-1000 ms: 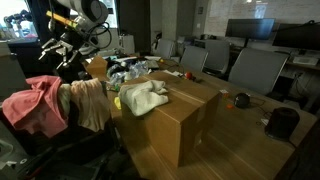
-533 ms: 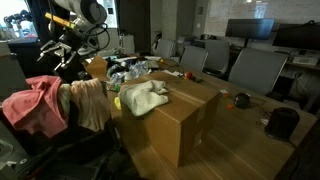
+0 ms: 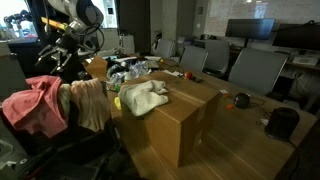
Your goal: Put the clothes on the chair on to the box.
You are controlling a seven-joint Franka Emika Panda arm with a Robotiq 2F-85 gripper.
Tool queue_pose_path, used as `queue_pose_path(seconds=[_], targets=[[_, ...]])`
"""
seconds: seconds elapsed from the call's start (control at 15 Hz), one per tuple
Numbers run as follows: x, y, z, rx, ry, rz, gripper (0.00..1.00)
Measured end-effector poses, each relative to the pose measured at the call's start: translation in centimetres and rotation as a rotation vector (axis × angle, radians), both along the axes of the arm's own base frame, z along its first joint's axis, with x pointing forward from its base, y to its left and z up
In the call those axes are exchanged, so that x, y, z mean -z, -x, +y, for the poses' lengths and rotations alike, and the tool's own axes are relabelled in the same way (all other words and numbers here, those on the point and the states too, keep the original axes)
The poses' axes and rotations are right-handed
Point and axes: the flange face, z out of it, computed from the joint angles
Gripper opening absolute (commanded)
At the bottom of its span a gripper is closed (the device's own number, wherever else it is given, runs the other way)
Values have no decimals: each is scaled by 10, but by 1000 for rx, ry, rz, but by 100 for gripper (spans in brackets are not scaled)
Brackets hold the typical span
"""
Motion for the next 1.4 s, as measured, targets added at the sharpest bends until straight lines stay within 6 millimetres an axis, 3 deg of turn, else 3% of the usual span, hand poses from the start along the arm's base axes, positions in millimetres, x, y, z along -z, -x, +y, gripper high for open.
queue_pose_path(seconds=[0.6,1.4], targets=[[25,37,0,48,70,0,100],[36,51,14,112,166,-47,100]])
